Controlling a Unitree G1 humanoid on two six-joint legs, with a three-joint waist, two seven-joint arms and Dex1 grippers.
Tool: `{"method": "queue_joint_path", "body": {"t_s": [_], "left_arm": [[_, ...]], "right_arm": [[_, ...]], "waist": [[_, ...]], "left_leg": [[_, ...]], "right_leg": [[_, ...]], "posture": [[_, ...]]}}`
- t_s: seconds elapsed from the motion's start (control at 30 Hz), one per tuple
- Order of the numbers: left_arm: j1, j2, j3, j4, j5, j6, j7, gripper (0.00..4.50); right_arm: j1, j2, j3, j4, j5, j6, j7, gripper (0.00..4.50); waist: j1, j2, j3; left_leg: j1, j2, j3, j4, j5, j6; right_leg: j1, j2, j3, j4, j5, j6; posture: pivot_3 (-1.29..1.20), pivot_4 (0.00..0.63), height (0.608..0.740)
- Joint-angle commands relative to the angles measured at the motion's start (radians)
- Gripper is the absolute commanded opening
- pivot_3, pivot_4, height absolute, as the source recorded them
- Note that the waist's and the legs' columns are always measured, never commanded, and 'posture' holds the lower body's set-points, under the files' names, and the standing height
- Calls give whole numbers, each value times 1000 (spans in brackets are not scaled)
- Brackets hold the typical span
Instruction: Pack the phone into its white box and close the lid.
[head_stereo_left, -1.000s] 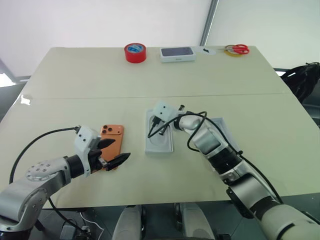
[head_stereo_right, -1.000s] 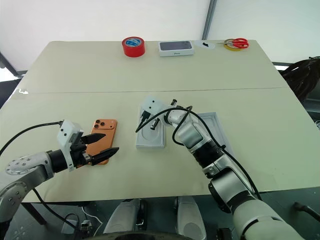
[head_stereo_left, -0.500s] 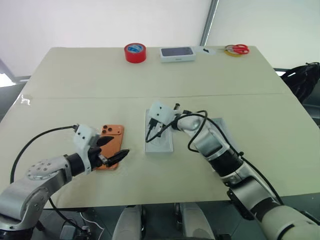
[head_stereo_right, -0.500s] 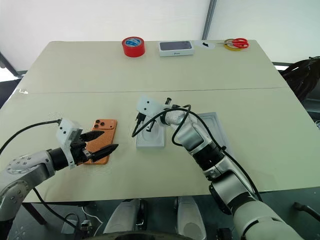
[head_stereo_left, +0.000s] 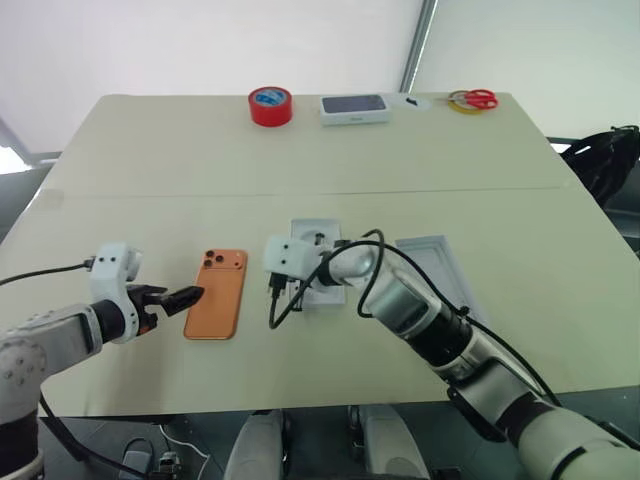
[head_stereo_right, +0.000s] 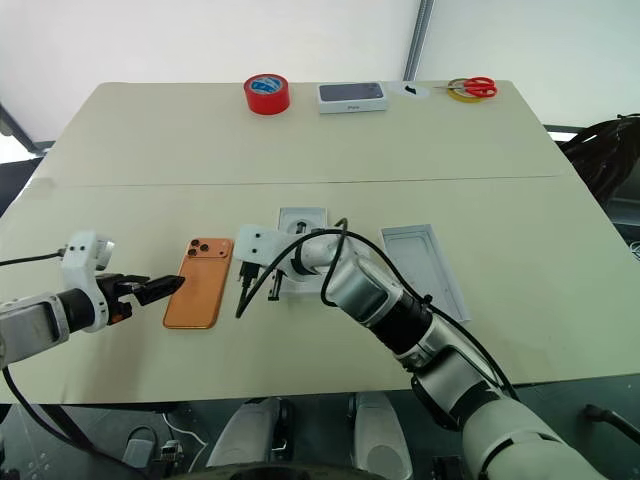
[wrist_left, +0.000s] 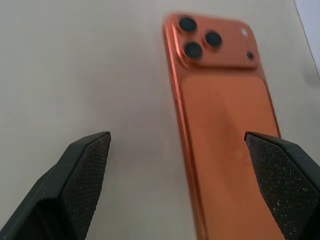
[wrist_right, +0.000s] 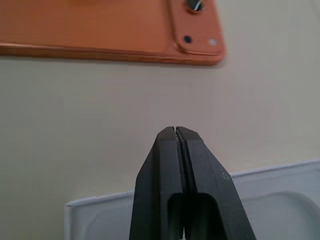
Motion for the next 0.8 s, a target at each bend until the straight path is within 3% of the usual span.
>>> {"method": "queue_joint_path", "body": {"t_s": [0.03,0.37,0.8], "left_arm": [[-24,-13,-31,8,-26,106,7,4500],[-66,-171,-80,-52,-45,213,45,4500],[-83,-273,-74,-50,-165,213,105,4500]], "right_arm": [[-47,31,48,27,-10,-12,31,33],[-55,58,128,89,-67,-64,41,33],[-31,58,119,87,-93,-71,37,33]], "waist": [[0,0,0],[6,2,-3],[10,6,-7]], "left_leg": [[0,0,0,0,0,0],[3,-3,0,0,0,-1],[9,-4,-2,0,0,-1]], "right_leg": [[0,0,0,0,0,0],[4,-4,0,0,0,0],[11,-5,-1,-2,-1,-1]], "posture": [[0,150,740],[0,150,740],[0,150,740]]}}
